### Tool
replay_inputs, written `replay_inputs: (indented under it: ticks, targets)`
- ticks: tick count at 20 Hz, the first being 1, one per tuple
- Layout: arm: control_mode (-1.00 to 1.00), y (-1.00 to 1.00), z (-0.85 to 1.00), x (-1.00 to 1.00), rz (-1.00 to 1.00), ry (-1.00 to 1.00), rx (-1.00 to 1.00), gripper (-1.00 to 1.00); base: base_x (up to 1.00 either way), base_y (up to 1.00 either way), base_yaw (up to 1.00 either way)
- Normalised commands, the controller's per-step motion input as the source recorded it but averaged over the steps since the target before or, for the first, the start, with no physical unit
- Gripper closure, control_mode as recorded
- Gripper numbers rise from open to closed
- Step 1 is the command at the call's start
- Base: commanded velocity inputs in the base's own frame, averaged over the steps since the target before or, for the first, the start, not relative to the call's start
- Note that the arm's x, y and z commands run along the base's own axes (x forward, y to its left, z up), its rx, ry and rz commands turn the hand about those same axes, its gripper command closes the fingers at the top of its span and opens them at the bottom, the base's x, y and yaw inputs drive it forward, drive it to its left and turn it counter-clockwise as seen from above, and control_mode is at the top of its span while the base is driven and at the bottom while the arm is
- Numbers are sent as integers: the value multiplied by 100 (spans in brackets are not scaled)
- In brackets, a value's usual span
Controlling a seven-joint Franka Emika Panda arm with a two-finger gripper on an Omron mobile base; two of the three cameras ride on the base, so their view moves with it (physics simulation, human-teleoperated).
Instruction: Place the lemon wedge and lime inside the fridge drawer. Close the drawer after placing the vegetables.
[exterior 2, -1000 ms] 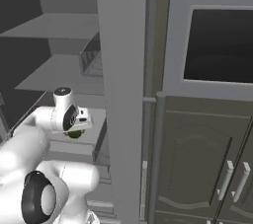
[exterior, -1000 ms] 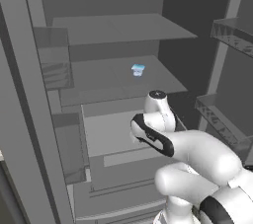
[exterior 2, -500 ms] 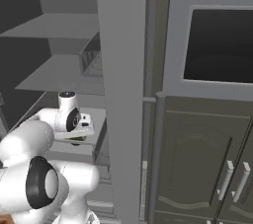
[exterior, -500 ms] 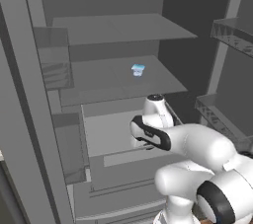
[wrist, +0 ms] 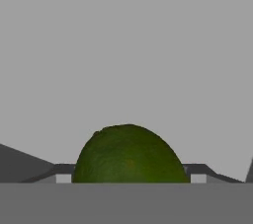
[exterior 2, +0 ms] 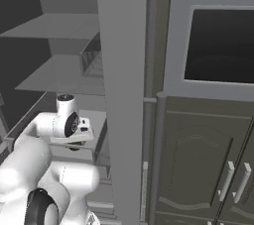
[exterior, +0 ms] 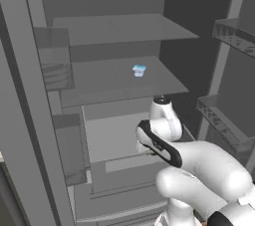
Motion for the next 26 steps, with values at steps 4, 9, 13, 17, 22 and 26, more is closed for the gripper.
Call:
replay_inputs:
  ticks: [4,9,13,17,22,26]
  targets:
    - [-100,0,-3,85,0,12,0,100,0,0,0]
    - [-100,0,-55,2,0,0,0,100,0,0,0]
    - [-100,4,-53,0,0,0,0,-100,0,0,0]
    - [-100,0,-7,5,0,-1,0,-100,0,0,0]
    - [-100,-1,28,16,0,0,0,-100,0,0,0]
    - [-100,0,91,0,0,-10,0,-100,0,0,0]
